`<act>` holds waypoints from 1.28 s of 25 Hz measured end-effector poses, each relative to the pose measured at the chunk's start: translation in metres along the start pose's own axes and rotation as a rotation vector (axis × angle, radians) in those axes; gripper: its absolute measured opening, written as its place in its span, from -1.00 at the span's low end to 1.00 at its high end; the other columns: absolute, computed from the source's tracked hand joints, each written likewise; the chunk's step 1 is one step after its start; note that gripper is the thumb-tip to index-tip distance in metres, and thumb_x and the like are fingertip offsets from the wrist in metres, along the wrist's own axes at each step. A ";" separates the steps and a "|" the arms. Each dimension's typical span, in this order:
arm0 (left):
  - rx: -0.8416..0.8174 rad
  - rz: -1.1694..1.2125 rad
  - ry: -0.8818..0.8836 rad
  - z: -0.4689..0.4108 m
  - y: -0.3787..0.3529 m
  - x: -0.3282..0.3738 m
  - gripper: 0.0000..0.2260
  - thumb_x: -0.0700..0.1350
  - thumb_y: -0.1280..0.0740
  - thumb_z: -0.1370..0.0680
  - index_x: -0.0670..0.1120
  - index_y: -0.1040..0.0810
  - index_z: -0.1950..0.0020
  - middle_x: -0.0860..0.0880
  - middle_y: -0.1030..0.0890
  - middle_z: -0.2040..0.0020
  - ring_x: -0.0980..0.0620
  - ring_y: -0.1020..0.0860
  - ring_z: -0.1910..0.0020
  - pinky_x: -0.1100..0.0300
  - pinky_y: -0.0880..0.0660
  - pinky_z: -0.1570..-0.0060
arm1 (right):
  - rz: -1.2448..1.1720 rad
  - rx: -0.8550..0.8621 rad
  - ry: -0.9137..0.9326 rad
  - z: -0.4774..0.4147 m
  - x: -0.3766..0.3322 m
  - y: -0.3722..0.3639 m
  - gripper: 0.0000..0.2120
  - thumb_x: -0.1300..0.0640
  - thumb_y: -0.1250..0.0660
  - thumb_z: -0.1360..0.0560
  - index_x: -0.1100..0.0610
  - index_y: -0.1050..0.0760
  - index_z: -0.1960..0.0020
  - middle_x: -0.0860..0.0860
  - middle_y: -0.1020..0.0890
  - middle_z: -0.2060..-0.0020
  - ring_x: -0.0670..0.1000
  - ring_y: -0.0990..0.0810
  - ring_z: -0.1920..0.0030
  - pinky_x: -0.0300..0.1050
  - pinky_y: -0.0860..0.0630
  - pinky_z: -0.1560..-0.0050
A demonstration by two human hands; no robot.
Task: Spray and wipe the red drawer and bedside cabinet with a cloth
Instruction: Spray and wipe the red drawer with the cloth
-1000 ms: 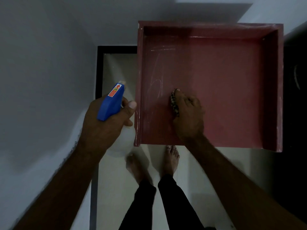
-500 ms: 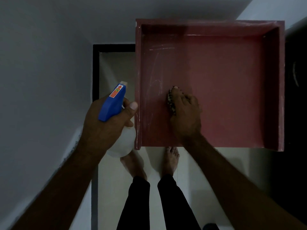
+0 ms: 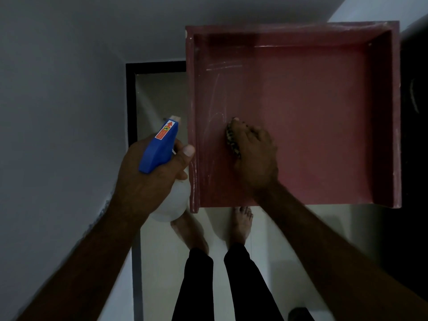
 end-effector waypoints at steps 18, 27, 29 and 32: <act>-0.005 0.020 -0.026 -0.014 0.000 0.003 -0.71 0.21 -0.35 -0.39 0.00 -0.52 0.12 0.01 -0.67 0.30 0.28 -0.65 0.28 0.56 -0.45 0.33 | -0.019 0.039 -0.154 -0.028 0.021 0.012 -0.18 0.31 -0.37 -0.39 0.11 -0.28 -0.63 0.07 -0.48 -0.50 0.26 -0.39 -0.43 0.25 -0.40 -0.36; -0.031 0.023 -0.056 -0.020 0.000 0.014 -0.68 0.23 -0.33 -0.36 0.00 -0.52 0.15 0.19 -0.67 0.25 0.33 -0.63 0.28 0.57 -0.44 0.32 | 0.005 0.045 -0.079 -0.032 0.012 0.008 -0.22 0.30 -0.38 -0.41 0.11 -0.31 -0.62 0.08 -0.52 -0.46 0.24 -0.41 -0.41 0.21 -0.40 -0.31; -0.033 0.018 -0.067 -0.022 0.002 0.014 -0.68 0.25 -0.32 -0.37 0.01 -0.52 0.14 0.07 -0.67 0.29 0.31 -0.64 0.28 0.56 -0.45 0.30 | -0.010 0.069 -0.155 -0.037 0.011 0.010 -0.22 0.31 -0.38 -0.42 0.13 -0.30 -0.62 0.08 -0.49 -0.49 0.27 -0.40 -0.42 0.23 -0.39 -0.35; -0.041 0.019 -0.084 -0.024 0.003 0.015 -0.66 0.26 -0.32 -0.37 0.00 -0.52 0.13 0.00 -0.65 0.28 0.27 -0.65 0.27 0.55 -0.47 0.27 | 0.000 -0.011 -0.009 -0.034 -0.012 -0.002 -0.26 0.29 -0.31 -0.46 0.10 -0.28 -0.63 0.04 -0.45 -0.53 0.25 -0.38 -0.45 0.21 -0.36 -0.32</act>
Point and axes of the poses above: each hand's wrist, its own z-axis away from the middle knuckle, its own y-axis out of the back of the hand, x = y × z, the point moved 3 cm from there along -z, towards the middle knuckle
